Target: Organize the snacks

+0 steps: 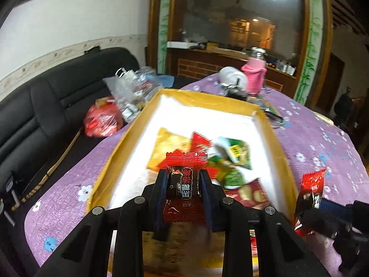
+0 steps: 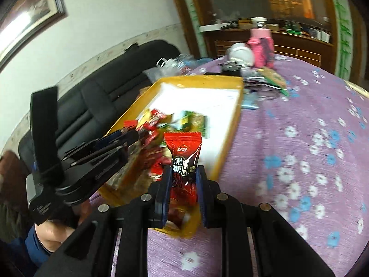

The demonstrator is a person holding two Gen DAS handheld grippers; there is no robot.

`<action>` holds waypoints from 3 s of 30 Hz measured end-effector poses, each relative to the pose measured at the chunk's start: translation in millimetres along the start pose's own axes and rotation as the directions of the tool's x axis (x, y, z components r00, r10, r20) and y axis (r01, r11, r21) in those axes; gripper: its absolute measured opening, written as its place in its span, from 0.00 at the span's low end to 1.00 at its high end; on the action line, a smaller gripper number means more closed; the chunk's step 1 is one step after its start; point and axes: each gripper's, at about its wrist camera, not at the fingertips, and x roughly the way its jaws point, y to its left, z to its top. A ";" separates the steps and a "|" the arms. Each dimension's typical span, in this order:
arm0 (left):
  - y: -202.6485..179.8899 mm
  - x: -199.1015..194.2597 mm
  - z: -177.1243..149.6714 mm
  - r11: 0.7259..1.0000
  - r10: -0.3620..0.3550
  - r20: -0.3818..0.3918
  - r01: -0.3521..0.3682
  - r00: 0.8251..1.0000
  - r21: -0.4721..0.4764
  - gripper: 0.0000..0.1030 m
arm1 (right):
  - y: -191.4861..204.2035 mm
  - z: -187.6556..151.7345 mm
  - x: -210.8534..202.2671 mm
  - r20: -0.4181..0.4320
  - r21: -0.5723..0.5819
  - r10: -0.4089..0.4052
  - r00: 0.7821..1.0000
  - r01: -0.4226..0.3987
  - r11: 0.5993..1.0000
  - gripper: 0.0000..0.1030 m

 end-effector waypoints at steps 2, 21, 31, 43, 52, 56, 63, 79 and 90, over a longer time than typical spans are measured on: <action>5.3 3.9 -0.3 1.000 0.002 -0.006 -0.002 1.000 -0.015 0.29 | 4.9 1.8 10.2 -0.013 -0.003 0.000 1.000 0.000 1.000 0.20; -3.5 -24.3 -11.6 0.997 0.072 0.144 -0.070 0.987 -0.015 0.93 | -25.0 -12.0 -40.6 0.122 -0.026 -0.179 0.976 0.184 0.983 0.73; -39.4 -39.1 -14.1 0.982 0.134 0.259 -0.164 0.957 0.096 1.00 | -51.2 -49.5 -66.6 0.246 -0.026 -0.266 0.932 0.281 0.959 0.90; -39.4 -27.6 -11.2 0.981 0.177 0.202 -0.189 0.963 0.038 1.00 | -63.2 -47.6 -71.0 0.231 0.044 -0.303 0.925 0.301 0.953 0.91; -41.9 -28.5 -14.2 0.961 0.269 0.220 -0.275 0.938 -0.004 1.00 | -74.4 -49.8 -78.0 0.262 0.114 -0.236 0.936 0.213 0.970 1.00; -40.2 -25.7 -14.3 0.955 0.292 0.199 -0.296 0.936 -0.007 1.00 | -85.6 -50.0 -84.9 0.300 0.169 -0.192 0.935 0.146 0.975 1.00; -37.5 -20.2 -13.8 0.954 0.295 0.160 -0.299 0.942 0.000 1.00 | -87.4 -48.9 -85.9 0.309 0.181 -0.203 0.929 0.153 0.972 1.00; -36.0 -19.1 -15.4 0.953 0.299 0.142 -0.303 0.943 0.007 1.00 | -82.4 -50.5 -84.5 0.308 0.168 -0.209 0.928 0.163 0.972 1.00; -35.4 -21.4 -14.9 0.948 0.314 0.151 -0.318 0.937 0.002 1.00 | -77.8 -49.6 -84.0 0.309 0.137 -0.201 0.929 0.166 0.977 1.00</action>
